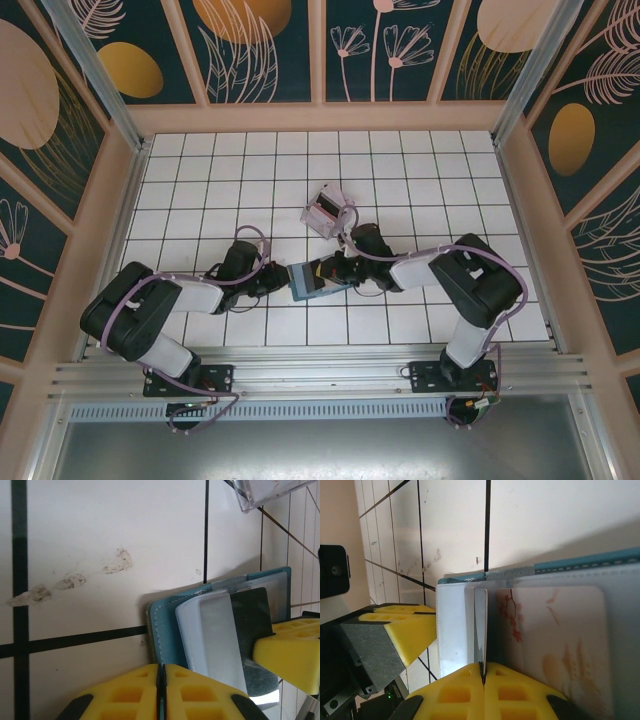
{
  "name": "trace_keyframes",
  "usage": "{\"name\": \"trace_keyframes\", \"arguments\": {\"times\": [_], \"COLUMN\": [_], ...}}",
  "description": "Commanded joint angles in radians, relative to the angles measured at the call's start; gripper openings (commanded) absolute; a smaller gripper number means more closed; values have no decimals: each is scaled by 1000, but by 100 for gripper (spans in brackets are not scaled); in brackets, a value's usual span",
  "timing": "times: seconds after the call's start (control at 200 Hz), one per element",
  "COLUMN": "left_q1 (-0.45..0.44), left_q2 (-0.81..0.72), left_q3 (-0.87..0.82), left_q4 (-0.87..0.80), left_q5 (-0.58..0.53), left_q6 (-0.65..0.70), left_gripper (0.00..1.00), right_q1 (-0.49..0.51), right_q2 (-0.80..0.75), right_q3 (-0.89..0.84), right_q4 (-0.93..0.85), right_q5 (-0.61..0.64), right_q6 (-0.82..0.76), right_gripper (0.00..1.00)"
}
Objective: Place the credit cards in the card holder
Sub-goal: Insert the credit card into the card slot.
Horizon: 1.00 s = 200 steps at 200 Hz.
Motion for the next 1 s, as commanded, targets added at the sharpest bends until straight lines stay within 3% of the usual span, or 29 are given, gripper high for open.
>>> {"name": "trace_keyframes", "arguments": {"times": [0.0, 0.37, 0.51, 0.701, 0.996], "left_q1": [-21, -22, -22, -21, -22], "left_q2": [36, 36, 32, 29, 26], "left_q3": [0, -2, -2, 1, 3], "left_q4": [-51, -41, -47, -61, -73], "left_q5": [11, 4, -2, -10, -15], "left_q6": [15, 12, 14, 21, 24], "left_gripper": [11, 8, 8, 8, 8], "right_q1": [23, 69, 65, 52, 11], "right_q2": [26, 35, 7, -37, -100], "right_q3": [9, 116, 144, 200, 254], "right_q4": [-51, -263, -354, -471, -573], "right_q5": [37, 101, 148, 201, 225], "right_q6": [-25, -131, -179, -244, -302], "right_gripper": [0, 4, 12, 34, 37]}}
